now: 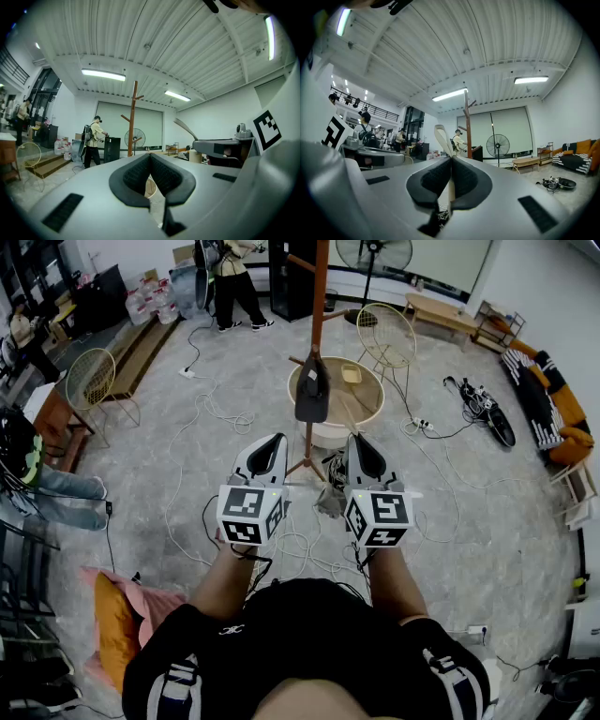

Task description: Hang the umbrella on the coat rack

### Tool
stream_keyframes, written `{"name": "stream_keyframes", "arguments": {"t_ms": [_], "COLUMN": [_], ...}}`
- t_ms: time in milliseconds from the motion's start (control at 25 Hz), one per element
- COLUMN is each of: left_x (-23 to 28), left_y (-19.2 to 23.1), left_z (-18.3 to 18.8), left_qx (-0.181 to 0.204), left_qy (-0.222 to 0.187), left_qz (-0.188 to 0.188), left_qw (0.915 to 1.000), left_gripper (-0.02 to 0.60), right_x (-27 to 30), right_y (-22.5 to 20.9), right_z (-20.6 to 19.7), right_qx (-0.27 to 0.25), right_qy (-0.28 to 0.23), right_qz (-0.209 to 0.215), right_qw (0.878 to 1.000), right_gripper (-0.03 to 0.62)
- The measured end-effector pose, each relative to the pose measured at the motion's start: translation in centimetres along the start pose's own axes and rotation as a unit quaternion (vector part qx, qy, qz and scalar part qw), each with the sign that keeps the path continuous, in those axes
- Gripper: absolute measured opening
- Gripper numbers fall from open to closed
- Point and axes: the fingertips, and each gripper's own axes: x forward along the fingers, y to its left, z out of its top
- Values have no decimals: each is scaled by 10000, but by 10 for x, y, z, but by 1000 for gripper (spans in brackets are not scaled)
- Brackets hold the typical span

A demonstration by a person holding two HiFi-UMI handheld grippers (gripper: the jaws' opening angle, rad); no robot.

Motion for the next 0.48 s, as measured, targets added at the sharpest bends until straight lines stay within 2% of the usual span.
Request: {"name": "stream_keyframes", "arguments": {"t_ms": [480], "left_x": [6], "left_y": [-20], "left_z": [0], "left_qx": [20], "left_qy": [90], "left_qz": [-113], "left_qw": [9999], "left_gripper": [18], "right_x": [-12], "right_y": [-19], "right_z": [0], "right_qx": [195], "right_qy": [37], "right_qz": [-79], "right_qw": [9998], "right_gripper": [15]}}
